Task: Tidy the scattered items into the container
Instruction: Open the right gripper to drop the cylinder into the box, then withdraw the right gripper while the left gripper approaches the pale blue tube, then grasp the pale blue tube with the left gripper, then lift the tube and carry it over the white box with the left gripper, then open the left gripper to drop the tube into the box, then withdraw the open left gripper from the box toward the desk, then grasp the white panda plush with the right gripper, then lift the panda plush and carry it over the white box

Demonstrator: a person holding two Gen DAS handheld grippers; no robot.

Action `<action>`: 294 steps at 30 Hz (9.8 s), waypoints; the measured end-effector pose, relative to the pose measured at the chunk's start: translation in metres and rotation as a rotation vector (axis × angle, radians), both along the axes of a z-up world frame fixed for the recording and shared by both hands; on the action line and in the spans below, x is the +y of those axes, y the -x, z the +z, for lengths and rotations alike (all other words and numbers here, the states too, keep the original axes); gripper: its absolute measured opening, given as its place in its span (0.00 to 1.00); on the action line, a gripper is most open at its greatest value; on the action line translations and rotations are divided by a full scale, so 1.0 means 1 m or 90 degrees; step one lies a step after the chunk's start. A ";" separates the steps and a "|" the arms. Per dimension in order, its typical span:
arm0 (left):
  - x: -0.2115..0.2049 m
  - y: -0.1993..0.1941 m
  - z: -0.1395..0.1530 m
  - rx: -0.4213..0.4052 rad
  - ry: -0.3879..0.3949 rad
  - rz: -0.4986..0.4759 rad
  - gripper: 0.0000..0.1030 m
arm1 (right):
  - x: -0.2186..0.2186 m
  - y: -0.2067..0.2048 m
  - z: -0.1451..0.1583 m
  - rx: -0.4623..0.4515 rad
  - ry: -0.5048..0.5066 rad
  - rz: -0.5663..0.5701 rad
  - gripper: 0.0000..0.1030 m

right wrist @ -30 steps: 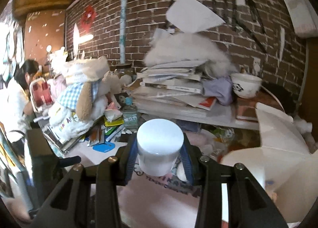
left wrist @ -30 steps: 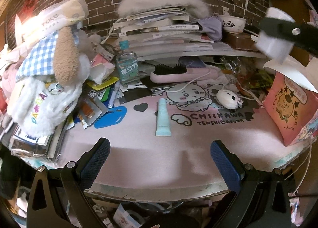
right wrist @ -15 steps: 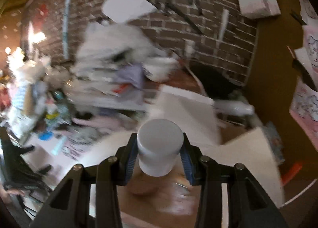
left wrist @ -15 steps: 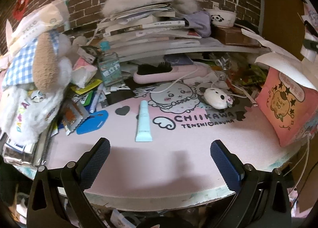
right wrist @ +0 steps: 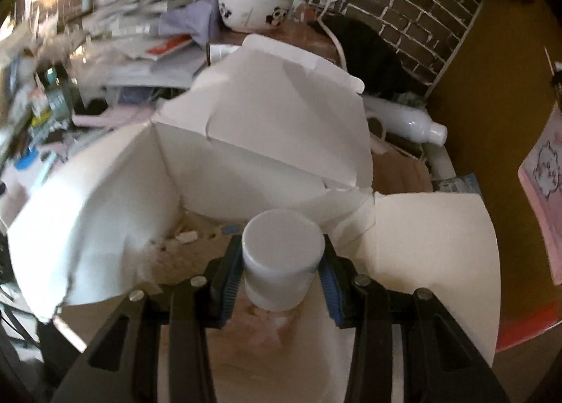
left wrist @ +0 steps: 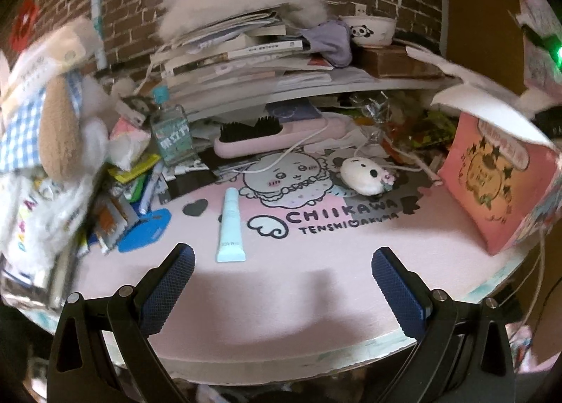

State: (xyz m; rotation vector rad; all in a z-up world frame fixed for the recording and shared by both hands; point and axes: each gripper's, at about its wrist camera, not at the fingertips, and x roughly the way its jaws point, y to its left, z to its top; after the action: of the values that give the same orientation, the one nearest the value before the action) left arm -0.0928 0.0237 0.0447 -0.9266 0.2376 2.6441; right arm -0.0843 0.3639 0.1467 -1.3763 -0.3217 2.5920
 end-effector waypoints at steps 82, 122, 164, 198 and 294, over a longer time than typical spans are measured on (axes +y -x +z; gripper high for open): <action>-0.027 0.092 -0.035 -0.075 -0.028 0.044 0.53 | -0.200 -0.074 -0.090 0.145 0.341 0.312 0.81; -0.011 0.094 -0.022 -0.090 -0.027 -0.009 0.12 | -0.189 -0.068 -0.091 0.148 0.351 0.283 0.81; 0.130 0.000 0.142 0.046 -0.030 -0.346 0.11 | -0.161 -0.049 -0.089 0.222 0.323 0.152 0.81; 0.291 0.014 0.080 -0.191 0.288 -0.476 0.12 | -0.149 -0.055 -0.103 0.209 0.371 0.137 0.81; -0.049 -0.027 0.054 -0.019 -0.094 -0.057 0.99 | -0.211 0.086 -0.114 0.093 0.156 0.073 0.34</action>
State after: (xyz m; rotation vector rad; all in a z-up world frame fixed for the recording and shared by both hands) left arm -0.0662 -0.0257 0.0985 -0.8847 0.0738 2.5254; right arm -0.1706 0.1534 0.0331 -1.2613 -0.0626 2.8881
